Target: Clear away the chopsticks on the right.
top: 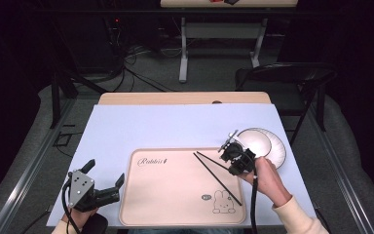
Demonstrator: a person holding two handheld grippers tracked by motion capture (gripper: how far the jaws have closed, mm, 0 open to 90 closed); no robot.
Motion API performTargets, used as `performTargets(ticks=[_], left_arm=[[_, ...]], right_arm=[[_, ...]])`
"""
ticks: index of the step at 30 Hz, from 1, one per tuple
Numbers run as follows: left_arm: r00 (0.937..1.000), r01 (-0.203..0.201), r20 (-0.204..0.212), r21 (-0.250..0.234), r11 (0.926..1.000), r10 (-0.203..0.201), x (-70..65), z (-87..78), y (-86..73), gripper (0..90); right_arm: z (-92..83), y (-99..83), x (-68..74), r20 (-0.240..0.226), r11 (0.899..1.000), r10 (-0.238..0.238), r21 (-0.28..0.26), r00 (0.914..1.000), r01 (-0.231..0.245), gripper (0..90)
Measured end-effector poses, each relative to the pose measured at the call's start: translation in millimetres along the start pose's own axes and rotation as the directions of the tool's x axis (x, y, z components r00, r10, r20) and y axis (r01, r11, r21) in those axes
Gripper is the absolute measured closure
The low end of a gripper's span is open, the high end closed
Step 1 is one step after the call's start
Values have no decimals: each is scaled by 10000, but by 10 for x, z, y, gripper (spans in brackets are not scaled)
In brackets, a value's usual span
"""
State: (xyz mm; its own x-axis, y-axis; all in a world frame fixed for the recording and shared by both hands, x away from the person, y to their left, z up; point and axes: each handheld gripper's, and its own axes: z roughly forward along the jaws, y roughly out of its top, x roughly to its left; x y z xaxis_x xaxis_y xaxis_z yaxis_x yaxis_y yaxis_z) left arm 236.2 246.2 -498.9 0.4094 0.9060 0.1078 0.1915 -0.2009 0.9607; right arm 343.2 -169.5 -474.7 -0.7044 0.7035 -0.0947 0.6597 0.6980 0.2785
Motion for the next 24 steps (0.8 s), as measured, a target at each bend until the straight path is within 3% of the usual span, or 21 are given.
performTargets(ticks=[3, 7, 11, 21, 24], left_arm=[[10000, -12, -3, 28, 10000, 12, -1, 4, 1, 0], [10000, -1, -18, -2, 10000, 1, -1, -2, 0, 0], [10000, -6, -3, -22, 10000, 6, 0, -6, -2, 0], [10000, -74, 29, -27, 10000, 74, -8, -4, 2, 0], [9999, -97, 50, -32, 9999, 97, -7, -2, 3, 0]], right_arm=[[144, -37, 55, -230, 9995, 8, 316, 9997, 0, 858], [250, -41, 66, -524, 9995, 159, 284, 9985, -144, 858], [388, -23, 133, -687, 9981, -35, 604, 9976, 76, 857], [451, 44, 186, -979, 9997, 202, 128, 9950, -190, 852], [490, 39, 187, -1116, 9996, 184, 214, 9936, -162, 848]])
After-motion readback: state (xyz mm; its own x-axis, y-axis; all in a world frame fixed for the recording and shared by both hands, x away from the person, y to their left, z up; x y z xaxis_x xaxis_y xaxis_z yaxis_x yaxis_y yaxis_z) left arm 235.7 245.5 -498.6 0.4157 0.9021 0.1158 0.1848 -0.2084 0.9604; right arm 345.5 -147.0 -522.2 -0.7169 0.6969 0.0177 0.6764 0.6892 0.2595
